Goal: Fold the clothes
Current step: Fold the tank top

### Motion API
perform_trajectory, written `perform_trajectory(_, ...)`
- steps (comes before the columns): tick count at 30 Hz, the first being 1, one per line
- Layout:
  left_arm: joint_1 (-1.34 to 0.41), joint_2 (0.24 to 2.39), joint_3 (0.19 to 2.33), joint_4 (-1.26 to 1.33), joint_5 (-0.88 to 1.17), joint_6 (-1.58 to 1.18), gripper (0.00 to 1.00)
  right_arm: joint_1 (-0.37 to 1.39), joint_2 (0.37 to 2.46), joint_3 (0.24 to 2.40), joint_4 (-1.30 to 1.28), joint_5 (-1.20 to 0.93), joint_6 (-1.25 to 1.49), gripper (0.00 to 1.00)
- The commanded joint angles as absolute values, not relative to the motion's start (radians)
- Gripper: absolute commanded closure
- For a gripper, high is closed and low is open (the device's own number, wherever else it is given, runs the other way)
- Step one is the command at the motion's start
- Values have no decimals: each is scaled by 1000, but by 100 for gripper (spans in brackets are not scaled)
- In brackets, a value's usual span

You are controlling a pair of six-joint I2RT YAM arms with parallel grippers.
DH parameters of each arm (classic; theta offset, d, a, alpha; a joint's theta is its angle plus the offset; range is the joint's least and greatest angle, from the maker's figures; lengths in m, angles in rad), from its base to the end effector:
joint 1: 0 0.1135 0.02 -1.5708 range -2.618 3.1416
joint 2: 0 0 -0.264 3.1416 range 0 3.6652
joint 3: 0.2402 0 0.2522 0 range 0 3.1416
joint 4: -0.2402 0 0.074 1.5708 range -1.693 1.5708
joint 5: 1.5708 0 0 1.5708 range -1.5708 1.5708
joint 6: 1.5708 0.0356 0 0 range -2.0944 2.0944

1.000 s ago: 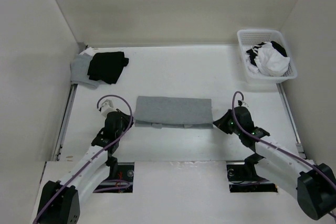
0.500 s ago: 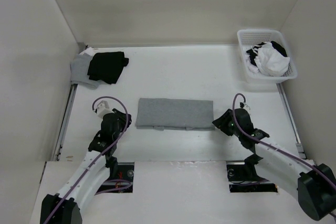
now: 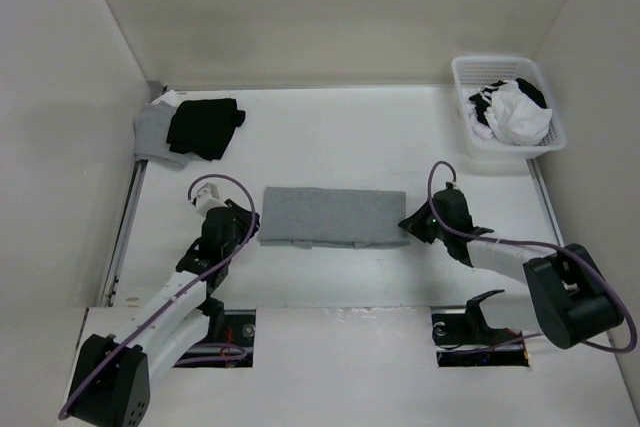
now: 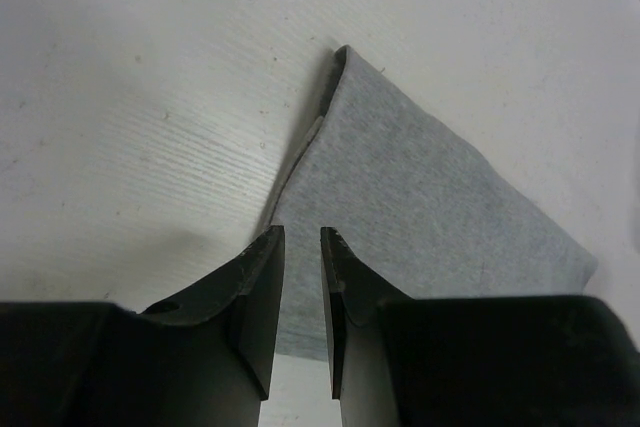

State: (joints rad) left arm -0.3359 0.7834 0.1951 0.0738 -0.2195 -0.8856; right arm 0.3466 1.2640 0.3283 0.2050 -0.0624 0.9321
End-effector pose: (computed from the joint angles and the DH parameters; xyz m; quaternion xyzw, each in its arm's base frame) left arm 0.1580 -0.0470 0.1603 -0.2861 0.8113 -0.2098 0.4646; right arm 0.2019 0.0753 0.1305 0.2512 0.8775 0.2661 0.3101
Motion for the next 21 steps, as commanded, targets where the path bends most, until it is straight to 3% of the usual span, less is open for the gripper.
perform_trajectory(1,-350,804,252,167,-218,-876,80,318,1263,348,272,-65,959,98)
perform_trajectory(12,-536,914,278,278,-232,-928,80,277,913,495,-104,185,845,100)
perform_trajectory(21,-594,937,293,330,-229,-945,80,609,1049,758,-250,377,743,100)
